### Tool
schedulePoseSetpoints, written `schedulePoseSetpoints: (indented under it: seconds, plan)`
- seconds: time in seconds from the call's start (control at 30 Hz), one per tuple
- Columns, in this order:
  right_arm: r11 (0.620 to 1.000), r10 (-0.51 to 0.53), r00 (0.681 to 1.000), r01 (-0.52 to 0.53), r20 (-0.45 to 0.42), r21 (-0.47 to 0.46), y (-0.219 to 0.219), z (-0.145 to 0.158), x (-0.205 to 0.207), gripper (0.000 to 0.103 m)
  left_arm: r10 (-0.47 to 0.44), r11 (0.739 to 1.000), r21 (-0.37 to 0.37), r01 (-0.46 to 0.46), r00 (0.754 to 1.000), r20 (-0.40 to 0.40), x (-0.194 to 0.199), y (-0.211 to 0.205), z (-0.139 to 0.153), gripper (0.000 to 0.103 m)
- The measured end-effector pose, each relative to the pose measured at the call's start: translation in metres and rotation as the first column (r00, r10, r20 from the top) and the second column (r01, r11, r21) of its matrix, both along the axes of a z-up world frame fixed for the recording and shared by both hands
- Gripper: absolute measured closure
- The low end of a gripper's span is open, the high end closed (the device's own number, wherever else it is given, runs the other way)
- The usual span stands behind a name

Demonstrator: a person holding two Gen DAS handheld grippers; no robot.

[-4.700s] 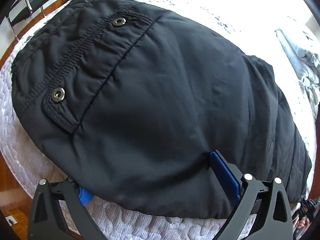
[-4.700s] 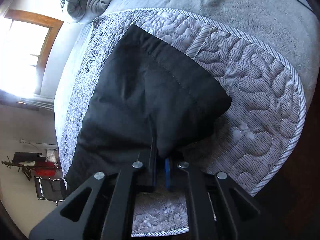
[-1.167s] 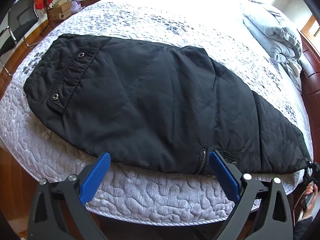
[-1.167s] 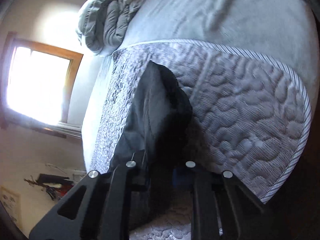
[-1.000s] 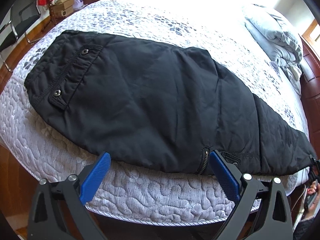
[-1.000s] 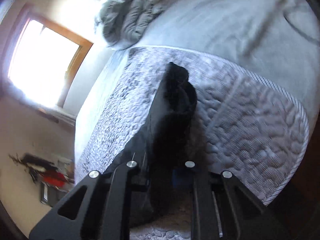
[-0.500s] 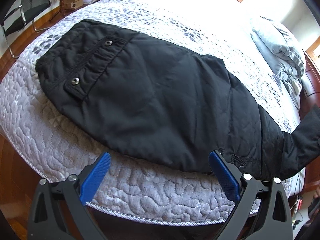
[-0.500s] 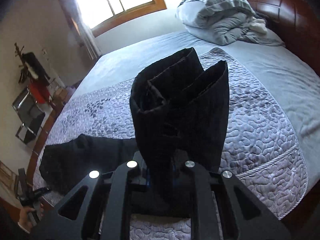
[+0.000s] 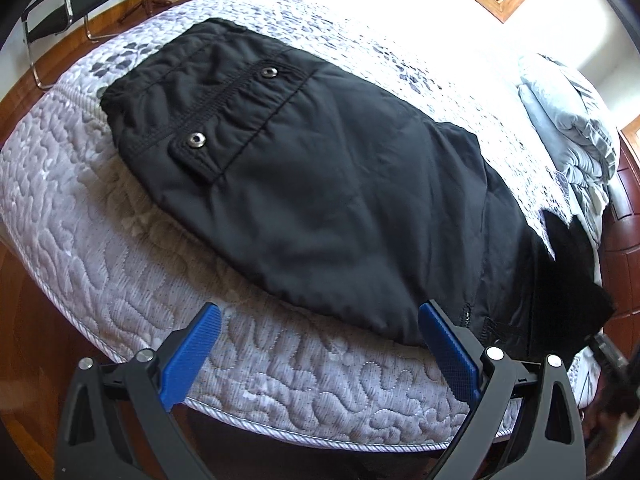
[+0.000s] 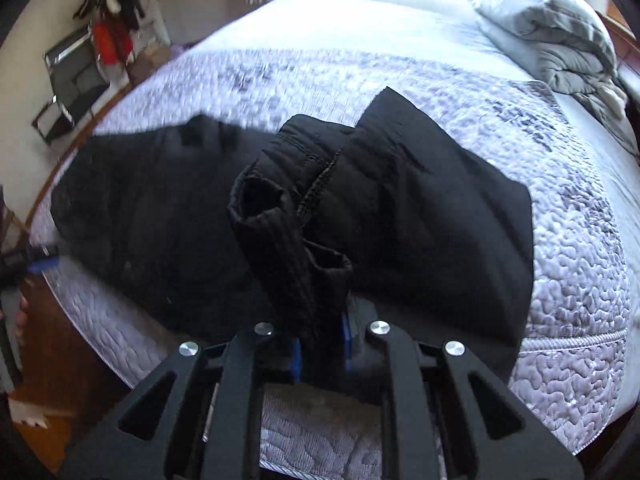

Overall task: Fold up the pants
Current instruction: 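Lay the held hems onto the pants and open the right gripper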

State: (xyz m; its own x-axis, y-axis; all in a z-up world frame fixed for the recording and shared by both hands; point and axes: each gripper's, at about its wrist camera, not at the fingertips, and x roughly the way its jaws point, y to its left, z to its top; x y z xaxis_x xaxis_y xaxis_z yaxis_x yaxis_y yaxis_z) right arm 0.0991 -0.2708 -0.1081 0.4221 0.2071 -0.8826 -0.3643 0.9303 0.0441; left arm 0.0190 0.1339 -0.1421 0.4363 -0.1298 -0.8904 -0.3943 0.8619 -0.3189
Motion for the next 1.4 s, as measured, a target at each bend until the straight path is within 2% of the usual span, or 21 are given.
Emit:
schedulePoseSetpoints:
  seconds: [0.13,0.43,0.63,0.97,1.03,1.07,1.1,1.17,1.27,1.4]
  plan:
    - [0.999,0.026,0.999,-0.027,-0.018,-0.047,0.011,-0.017,-0.007,0.09,0.018,1.0,-0.01,-0.018,1.0,-0.006,-0.004,0.006,-0.003,0.004]
    - [0.995,0.047,0.999,-0.049,-0.025,-0.092,0.035,-0.027,-0.007,0.09,0.022,1.0,-0.02,-0.022,1.0,-0.01,-0.003,0.005,-0.008,0.004]
    - [0.996,0.057,0.998,-0.06,-0.036,-0.072,0.048,-0.033,-0.006,0.09,0.014,1.0,-0.021,-0.014,1.0,-0.019,0.001,0.0,-0.013,0.004]
    - [0.989,0.098,0.994,-0.102,-0.042,-0.105,0.06,-0.047,-0.006,0.089,0.008,1.0,-0.021,-0.009,1.0,-0.021,0.005,-0.007,-0.015,0.004]
    - [0.987,0.111,0.993,-0.114,-0.04,-0.112,0.062,-0.05,-0.008,0.086,0.006,1.0,-0.023,-0.007,1.0,-0.021,0.005,-0.008,-0.015,0.004]
    - [0.987,0.118,0.992,-0.123,-0.048,-0.104,0.062,-0.051,-0.008,0.077,0.004,1.0,-0.023,-0.005,1.0,-0.021,0.005,-0.008,-0.015,0.004]
    - [0.988,0.123,0.991,-0.127,-0.059,-0.087,0.062,-0.052,-0.008,0.073,0.002,1.0,-0.022,-0.003,1.0,-0.021,0.005,-0.009,-0.015,0.004]
    - [0.991,0.128,0.989,-0.13,-0.08,-0.023,0.059,-0.048,-0.009,0.055,-0.002,1.0,-0.021,0.002,1.0,-0.019,0.006,-0.011,-0.014,0.004]
    - [0.988,0.12,0.986,-0.108,-0.112,0.114,0.044,-0.034,-0.012,0.047,-0.003,1.0,-0.016,0.003,1.0,-0.015,0.005,-0.009,-0.011,0.004]
    - [0.945,0.049,0.99,-0.002,-0.135,0.327,0.0,-0.008,-0.017,0.042,0.008,1.0,-0.019,-0.008,1.0,-0.01,0.005,-0.004,-0.008,0.004]
